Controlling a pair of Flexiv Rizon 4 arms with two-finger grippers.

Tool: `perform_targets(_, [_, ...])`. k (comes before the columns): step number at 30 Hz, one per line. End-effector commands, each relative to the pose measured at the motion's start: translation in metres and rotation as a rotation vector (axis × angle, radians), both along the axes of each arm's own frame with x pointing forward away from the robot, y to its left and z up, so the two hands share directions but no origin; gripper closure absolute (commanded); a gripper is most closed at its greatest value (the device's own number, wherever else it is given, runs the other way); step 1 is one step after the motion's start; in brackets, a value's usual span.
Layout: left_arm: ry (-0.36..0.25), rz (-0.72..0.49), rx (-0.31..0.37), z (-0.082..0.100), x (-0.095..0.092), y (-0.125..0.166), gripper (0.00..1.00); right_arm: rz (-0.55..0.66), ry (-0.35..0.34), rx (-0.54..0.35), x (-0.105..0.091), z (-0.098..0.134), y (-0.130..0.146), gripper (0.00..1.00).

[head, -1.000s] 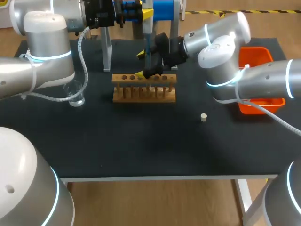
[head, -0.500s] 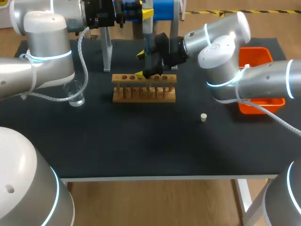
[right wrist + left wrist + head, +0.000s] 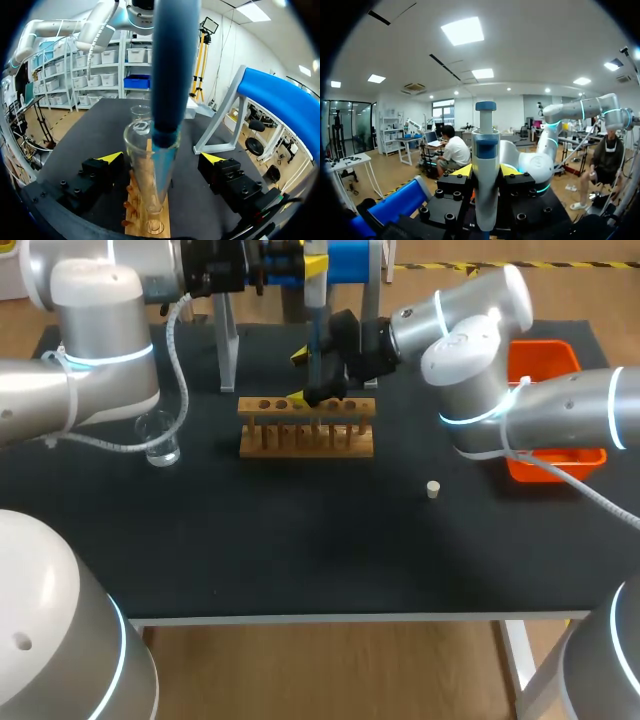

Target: Invert the test tube, pick up the pipette, mount the tip to pipette, aspirate from beaker and dispense into the tube, eject the tip, return the pipette, and cap with the stopper.

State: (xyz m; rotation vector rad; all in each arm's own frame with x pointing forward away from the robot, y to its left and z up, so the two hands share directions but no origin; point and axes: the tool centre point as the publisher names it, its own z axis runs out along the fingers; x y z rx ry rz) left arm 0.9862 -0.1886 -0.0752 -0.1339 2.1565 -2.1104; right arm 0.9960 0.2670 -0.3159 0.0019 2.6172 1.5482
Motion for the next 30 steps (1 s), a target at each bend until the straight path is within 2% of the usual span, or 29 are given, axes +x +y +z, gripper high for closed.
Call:
perform_targets(1, [-0.002, 0.006, 0.007, 0.006, -0.003, -0.001, 1.00, 0.003, 0.001, -0.001, 0.000, 0.001, -0.001, 0.00])
perform_targets(30, [-0.026, 0.013, 0.024, 0.033, -0.010, -0.007, 1.00, 0.003, 0.001, -0.001, 0.000, 0.001, -0.001, 0.00])
